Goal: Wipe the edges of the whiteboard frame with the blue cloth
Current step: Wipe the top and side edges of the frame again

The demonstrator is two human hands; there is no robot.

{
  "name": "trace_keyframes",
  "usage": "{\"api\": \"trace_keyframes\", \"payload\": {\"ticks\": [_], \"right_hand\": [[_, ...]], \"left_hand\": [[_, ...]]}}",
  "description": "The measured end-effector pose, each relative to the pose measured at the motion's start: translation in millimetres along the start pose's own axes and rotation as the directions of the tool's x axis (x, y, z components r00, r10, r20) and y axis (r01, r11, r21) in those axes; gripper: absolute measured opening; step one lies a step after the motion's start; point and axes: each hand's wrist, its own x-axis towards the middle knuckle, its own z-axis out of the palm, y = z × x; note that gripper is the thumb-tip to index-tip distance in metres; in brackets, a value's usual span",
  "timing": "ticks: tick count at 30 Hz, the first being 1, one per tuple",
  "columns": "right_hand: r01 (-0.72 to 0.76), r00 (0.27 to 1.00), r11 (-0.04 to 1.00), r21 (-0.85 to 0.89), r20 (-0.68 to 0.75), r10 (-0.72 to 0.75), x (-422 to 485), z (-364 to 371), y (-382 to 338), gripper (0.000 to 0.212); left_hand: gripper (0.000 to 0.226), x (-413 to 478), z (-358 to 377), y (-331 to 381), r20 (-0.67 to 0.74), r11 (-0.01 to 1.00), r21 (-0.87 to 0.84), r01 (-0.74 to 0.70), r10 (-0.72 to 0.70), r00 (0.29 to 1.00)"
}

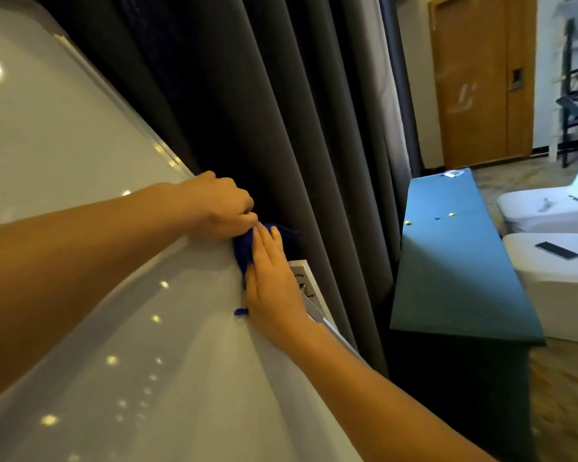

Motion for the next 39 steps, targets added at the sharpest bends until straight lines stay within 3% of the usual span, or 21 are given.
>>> {"api": "trace_keyframes", "payload": {"ticks": [2,5,8,10,13,15,17,19,21,25,30,34,39], "right_hand": [[0.111,0.993,0.993,0.031,0.041,-0.112,45,5,-27,0.056],[0.117,0.99,0.989,0.089,0.067,-0.123,94,6,-63,0.051],[0.154,0.988,0.986,0.064,0.021,-0.156,85,8,-50,0.049],[0.092,0.995,0.995,0.041,0.039,-0.094,54,7,-20,0.046],[-0.073,0.992,0.993,0.092,0.113,0.063,17,8,14,0.044],[-0.091,0.988,0.993,0.08,0.131,0.08,24,15,14,0.058],[0.029,0.993,0.999,-0.034,0.115,-0.025,51,26,-6,0.073],[0.195,0.979,0.972,-0.134,0.093,-0.183,82,36,-36,0.075],[0.256,0.966,0.955,-0.151,0.073,-0.247,104,42,-56,0.074],[0.2,0.975,0.973,-0.115,0.126,-0.185,76,42,-19,0.064],[0.025,0.974,0.995,-0.096,0.226,-0.003,39,39,12,0.078],[0.144,0.967,0.989,-0.033,0.216,-0.134,83,48,-27,0.081],[0.236,0.946,0.97,0.052,0.217,-0.242,100,55,-42,0.072]], "left_hand": [[0.036,5,-16,-31,-0.064,0.987,0.16,0.02,-0.01,0.998],[0.039,5,-32,-73,-0.039,0.952,0.279,0.124,-0.118,0.992],[0.048,-8,-33,-111,-0.056,0.906,0.379,0.187,-0.179,0.982],[0.05,-19,-28,-125,-0.088,0.893,0.409,0.187,-0.166,0.982],[0.048,-27,-16,-127,-0.151,0.898,0.406,0.169,-0.117,0.982],[0.047,-29,-10,-121,-0.157,0.899,0.401,0.176,-0.122,0.98],[0.05,-31,-3,-115,-0.157,0.902,0.402,0.16,-0.104,0.982],[0.058,-34,-1,-118,-0.153,0.908,0.393,0.142,-0.088,0.984],[0.069,-37,-4,-129,-0.147,0.907,0.391,0.156,-0.106,0.983],[0.07,-44,-5,-138,-0.145,0.901,0.392,0.186,-0.139,0.98],[0.062,-55,11,-129,-0.034,0.921,0.326,0.213,-0.214,0.976],[0.058,-58,3,-115,-0.022,0.921,0.329,0.211,-0.215,0.976],[0.063,-80,2,-111,-0.01,0.902,0.3,0.31,-0.322,0.947]]}}
